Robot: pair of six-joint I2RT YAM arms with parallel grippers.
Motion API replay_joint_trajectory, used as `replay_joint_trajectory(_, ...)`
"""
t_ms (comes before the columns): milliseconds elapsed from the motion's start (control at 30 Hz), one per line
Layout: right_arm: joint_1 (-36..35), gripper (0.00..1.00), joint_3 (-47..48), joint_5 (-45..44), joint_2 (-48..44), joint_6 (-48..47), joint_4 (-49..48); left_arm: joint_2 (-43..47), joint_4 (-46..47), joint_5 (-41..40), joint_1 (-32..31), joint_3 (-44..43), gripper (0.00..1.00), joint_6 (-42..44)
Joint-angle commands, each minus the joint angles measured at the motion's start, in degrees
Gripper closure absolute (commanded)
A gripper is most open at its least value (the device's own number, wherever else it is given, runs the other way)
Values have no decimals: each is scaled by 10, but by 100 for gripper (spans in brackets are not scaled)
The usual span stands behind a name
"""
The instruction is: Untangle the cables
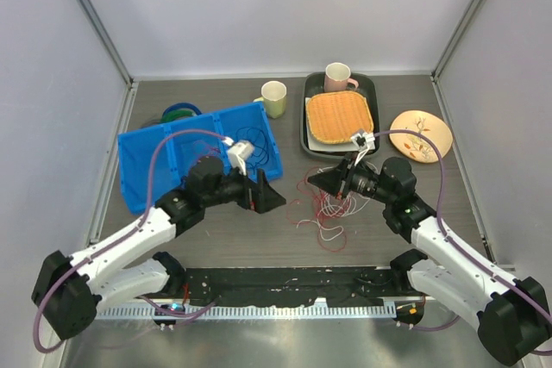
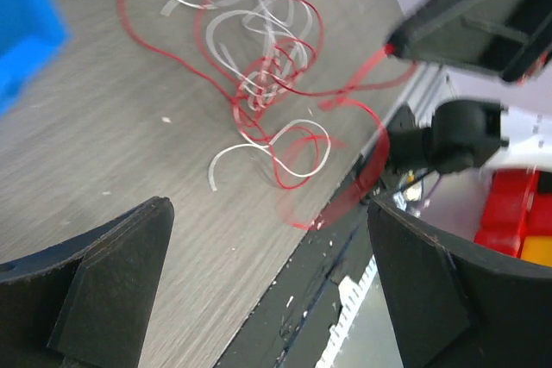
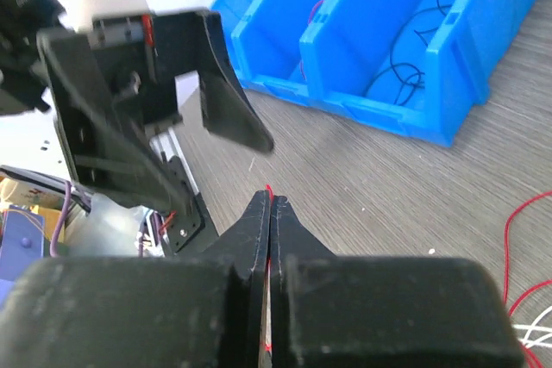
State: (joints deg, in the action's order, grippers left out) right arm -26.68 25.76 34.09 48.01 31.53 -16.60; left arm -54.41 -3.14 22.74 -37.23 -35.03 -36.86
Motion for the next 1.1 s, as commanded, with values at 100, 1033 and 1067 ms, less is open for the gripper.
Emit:
replay_joint_trajectory(100, -7, 99, 10, 1, -5, 64, -57, -94, 154, -155, -138, -33, 0, 65)
replay_joint_trajectory(1033, -8, 99, -38, -234, -87, 142, 33, -385, 373, -469, -304, -137, 21, 93)
replay_joint_trajectory(1067, -7, 99, -40, -237, -90, 145, 34, -390, 373, -465, -306, -139, 23, 94)
